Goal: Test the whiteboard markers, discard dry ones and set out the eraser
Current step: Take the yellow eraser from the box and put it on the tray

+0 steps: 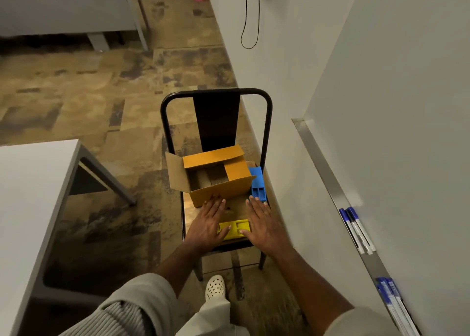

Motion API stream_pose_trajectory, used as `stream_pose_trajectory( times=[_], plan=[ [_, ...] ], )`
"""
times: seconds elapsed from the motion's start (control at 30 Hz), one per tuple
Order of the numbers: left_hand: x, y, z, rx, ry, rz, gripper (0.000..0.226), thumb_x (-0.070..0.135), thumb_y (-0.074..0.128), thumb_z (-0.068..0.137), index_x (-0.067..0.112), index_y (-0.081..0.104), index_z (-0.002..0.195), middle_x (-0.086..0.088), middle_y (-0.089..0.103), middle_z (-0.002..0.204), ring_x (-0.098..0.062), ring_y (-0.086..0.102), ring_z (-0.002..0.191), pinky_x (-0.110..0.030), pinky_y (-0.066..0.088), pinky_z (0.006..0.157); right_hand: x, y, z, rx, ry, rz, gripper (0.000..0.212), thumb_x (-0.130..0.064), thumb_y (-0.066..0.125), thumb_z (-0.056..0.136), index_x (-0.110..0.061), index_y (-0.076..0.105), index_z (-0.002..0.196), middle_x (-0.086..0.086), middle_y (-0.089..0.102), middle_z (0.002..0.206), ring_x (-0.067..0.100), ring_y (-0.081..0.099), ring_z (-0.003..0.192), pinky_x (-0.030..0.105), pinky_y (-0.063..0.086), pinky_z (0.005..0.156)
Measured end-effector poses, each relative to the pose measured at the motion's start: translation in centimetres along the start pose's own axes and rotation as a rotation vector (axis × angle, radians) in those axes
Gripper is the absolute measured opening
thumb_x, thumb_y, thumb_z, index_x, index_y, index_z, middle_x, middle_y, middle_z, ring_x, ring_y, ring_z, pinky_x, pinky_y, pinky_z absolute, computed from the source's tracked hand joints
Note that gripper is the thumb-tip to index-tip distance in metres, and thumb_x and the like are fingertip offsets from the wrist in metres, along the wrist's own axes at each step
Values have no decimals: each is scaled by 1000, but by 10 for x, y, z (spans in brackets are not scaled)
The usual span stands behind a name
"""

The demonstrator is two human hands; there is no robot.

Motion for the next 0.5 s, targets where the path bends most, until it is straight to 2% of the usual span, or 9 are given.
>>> stream_pose_trajectory(
  times=[0.1,0.27,0.43,0.5],
  plan=[
    [-2,5,0,-23,31,-27,87,66,37,93,13,16,158,-10,12,165,-24,3,153,-40,-3,122,-5,6,-2,-50,-64,5,93,-63,45,95,-16,-2,160,4,-4,169,19,-6,155,42,7,126],
    [-2,17,-4,-42,60,-70,89,72,46,90,15,28,156,-9,27,163,-26,19,152,-39,9,122,-13,13,1,-62,-79,51,92,-62,52,92,-16,9,160,6,17,167,24,11,155,40,8,125],
    [-3,22,-5,-89,71,-67,81,67,53,84,17,43,148,-9,52,147,-31,46,137,-43,32,116,-21,15,6,-55,-129,82,86,-52,63,91,-16,22,157,5,34,159,24,26,149,34,6,123],
    [-6,24,-3,-97,73,-55,77,63,58,80,16,52,141,-8,60,137,-29,54,127,-42,42,108,-25,14,9,-53,-134,103,81,-45,67,90,-16,28,155,6,38,156,25,31,146,37,13,123]
  ],
)
Point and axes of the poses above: each hand's wrist, its own z-axis towards the middle knuckle, its own y-axis out of the palm, x = y × z, the point moved 4 cm from there along z, towards the middle knuckle
